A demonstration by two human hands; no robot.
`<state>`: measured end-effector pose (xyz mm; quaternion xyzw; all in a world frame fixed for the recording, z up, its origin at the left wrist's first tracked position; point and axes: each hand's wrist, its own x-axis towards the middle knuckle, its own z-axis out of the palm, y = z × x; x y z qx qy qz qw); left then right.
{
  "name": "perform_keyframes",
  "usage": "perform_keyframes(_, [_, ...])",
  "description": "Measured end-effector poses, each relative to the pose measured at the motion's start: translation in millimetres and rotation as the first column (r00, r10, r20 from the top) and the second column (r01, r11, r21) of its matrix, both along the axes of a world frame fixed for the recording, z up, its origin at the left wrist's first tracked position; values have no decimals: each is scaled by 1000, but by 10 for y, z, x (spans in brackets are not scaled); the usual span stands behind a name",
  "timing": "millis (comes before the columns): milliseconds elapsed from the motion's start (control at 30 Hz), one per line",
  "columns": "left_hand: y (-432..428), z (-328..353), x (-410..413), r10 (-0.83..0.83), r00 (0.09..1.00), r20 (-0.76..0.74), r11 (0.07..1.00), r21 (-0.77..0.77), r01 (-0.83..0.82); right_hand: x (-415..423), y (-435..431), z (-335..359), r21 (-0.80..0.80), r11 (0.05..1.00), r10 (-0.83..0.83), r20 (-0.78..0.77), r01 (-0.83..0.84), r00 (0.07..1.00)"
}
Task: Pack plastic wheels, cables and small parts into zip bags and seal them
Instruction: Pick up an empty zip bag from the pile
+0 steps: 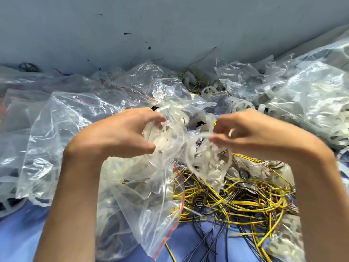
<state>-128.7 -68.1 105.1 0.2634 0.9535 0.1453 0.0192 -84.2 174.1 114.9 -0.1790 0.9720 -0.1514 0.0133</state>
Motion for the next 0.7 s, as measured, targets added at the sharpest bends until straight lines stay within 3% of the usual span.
perform_keyframes(100, [37, 25, 37, -41, 998, -45, 999, 34, 42, -41, 7, 24, -248, 969, -72, -211, 18, 975])
perform_keyframes(167, [101, 35, 63, -71, 996, -60, 995, 69, 75, -61, -68, 9, -385, 923, -108, -274, -6, 956])
perform_keyframes(367, [265, 77, 153, -116, 988, -107, 962, 233, 138, -15, -237, 6, -542, 840, -139, -250, -20, 958])
perform_keyframes(467, [280, 106, 164, -50, 995, -85, 922, 380, 79, 18, -250, -6, -478, 878, -52, -159, -31, 986])
perform_keyframes(567, [260, 166, 210, -68, 998, 6, 860, 508, 56, 9, -253, -56, -294, 956, -9, -25, 2, 1000])
perform_keyframes(700, [358, 163, 260, -117, 989, 89, 841, 538, 51, -43, -273, -86, -153, 987, -52, -29, 47, 998])
